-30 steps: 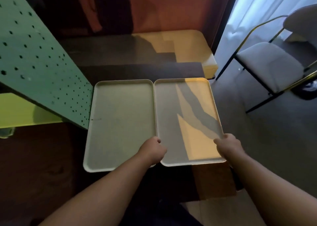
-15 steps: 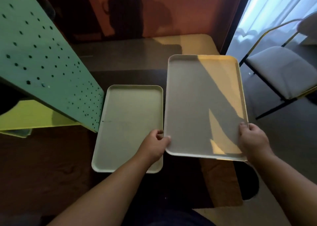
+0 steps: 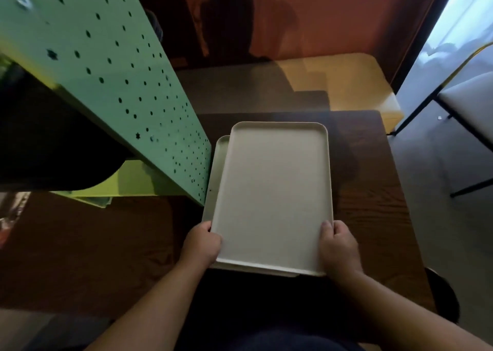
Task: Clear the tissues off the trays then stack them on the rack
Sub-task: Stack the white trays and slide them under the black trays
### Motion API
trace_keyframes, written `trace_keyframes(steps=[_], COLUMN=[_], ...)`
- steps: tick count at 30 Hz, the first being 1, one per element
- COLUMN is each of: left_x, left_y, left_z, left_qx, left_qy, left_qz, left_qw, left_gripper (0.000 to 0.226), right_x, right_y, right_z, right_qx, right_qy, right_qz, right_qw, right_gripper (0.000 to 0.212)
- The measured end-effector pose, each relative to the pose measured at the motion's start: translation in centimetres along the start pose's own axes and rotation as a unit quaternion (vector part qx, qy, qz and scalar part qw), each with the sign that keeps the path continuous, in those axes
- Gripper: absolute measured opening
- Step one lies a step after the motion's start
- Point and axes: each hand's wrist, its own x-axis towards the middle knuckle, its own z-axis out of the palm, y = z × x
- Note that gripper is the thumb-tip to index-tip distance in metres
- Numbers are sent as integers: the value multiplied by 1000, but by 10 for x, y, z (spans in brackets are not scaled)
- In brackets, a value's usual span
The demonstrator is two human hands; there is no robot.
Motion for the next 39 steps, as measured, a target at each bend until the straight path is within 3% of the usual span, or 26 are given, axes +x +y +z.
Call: trace_keyframes(steps=[10, 15, 19, 22, 25, 31, 34, 37, 39], left_x=[27, 37, 40, 41, 42, 29, 10, -18, -34], left_y=[-36, -50, -58, -61, -60, -33, -8, 16, 32], left_z=[-19, -22, -18, -14, -11, -27, -49, -76, -96], left_qx=[106, 130, 144, 149, 138, 82, 28, -2, -16], left_qy=[35, 42, 31, 27, 2, -65, -86, -77, -60], left_qz=[3, 10, 18, 11, -12, -72, -73, -59, -35], left_qw=[994, 991, 989, 988, 990, 992, 993, 995, 997], left_gripper=[29, 25, 31, 37, 45, 30, 12, 11, 14], right_x=[-8, -9, -9, -7, 0, 11, 17, 13, 5], right_y=[-6, -11, -15, -18, -18, -32, -42, -69, -93], right_z=[35, 36, 37, 38, 38, 15, -6, -27, -42], right_qx=[-121, -190, -223, -237, -246, -213, -121, -37, 23], right_qy=[-45, -58, -72, -92, -113, -134, -173, -156, -175], right_qz=[-6, -3, 22, 42, 64, 93, 122, 41, -10], right_qw=[992, 980, 972, 966, 960, 963, 970, 986, 984], right_gripper=[31, 11, 38, 42, 39, 13, 47, 75, 82])
